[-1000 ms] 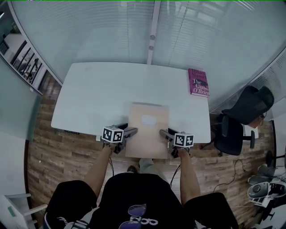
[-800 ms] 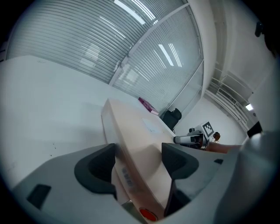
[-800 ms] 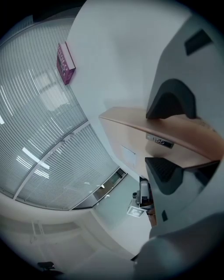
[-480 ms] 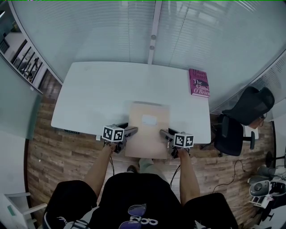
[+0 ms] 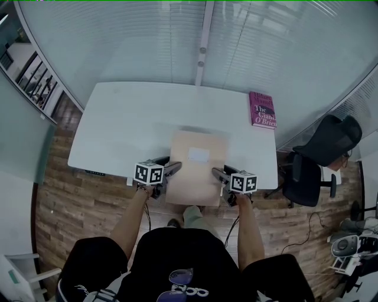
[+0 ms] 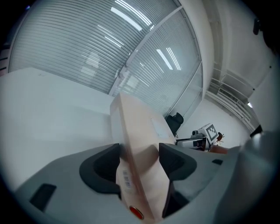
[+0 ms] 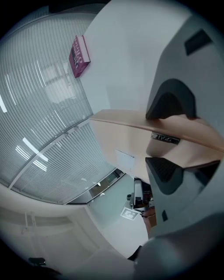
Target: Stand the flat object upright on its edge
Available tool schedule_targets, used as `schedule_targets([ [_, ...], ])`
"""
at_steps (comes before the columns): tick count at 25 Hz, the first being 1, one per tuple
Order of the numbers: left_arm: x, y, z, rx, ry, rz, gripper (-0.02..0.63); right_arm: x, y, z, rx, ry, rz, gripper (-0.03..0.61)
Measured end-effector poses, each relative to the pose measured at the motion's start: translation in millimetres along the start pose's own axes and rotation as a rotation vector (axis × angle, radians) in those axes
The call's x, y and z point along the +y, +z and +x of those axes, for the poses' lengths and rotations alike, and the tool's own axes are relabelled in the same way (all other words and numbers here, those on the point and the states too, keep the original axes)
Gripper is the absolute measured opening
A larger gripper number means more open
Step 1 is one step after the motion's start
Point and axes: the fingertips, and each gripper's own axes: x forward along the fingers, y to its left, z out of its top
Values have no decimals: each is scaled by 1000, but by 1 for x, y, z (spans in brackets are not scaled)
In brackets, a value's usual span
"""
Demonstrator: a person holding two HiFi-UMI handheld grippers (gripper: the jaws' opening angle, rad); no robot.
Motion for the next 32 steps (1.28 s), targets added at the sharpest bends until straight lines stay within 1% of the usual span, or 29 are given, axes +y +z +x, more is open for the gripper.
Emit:
schedule_targets([
  [3, -10, 18, -6, -42, 0, 27, 288, 6, 18, -8, -43, -7, -26, 287],
  [7, -22, 42, -10, -89, 9, 97, 284, 12, 44, -20, -110, -15, -52, 287],
  [15, -42, 100, -18, -189, 9, 209, 279, 23, 102, -41, -232, -17, -123, 285],
  [19, -46, 120, -20, -211, 9, 255, 276, 31, 128, -51, -281, -46, -197, 279],
  [22, -49, 134, -14, -227, 18, 293, 272, 29, 145, -55, -303, -71, -240, 273],
  [26, -52, 154, -5, -246, 34, 355, 265, 20, 162, -56, -323, -87, -248, 265],
  [32, -51, 180, 16, -246, 51, 435, 258, 2, 185, -54, -337, -121, -270, 258],
])
